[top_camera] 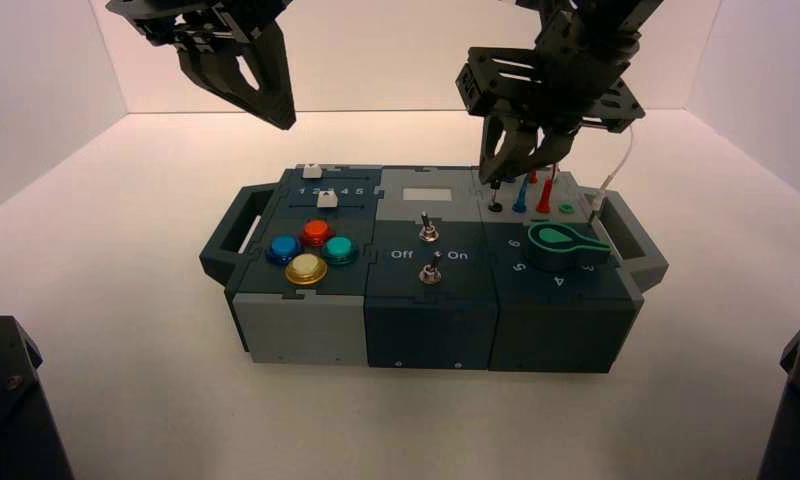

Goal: Insert the black wire.

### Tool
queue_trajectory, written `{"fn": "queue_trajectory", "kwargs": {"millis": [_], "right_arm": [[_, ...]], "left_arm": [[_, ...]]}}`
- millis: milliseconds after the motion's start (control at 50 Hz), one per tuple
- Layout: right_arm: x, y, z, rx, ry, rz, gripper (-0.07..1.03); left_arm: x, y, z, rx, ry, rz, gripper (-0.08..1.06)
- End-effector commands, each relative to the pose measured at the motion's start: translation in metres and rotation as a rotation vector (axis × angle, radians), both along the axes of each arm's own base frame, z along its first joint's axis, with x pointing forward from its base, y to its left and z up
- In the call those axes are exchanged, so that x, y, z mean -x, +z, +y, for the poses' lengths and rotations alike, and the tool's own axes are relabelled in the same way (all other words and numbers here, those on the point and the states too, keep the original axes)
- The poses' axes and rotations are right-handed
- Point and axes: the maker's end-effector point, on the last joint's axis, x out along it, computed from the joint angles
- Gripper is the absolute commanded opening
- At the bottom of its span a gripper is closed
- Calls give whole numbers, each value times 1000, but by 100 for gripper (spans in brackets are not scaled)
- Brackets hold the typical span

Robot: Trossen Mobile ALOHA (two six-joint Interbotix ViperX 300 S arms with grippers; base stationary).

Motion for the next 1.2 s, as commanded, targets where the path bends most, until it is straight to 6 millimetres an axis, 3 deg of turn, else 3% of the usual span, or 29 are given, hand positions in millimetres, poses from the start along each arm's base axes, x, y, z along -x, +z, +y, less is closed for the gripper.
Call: {"fn": "queue_trajectory", "kwargs": {"millis": [20,1200], "right_arm": [[-4,6,2,-5,8,-21,-2],[-19,3,2,24,14,-33,-2]], "left_arm": [[-5,10,-7,20,-6,-23,-3],[-5,11,-6,23,-8,-29,-3]]}}
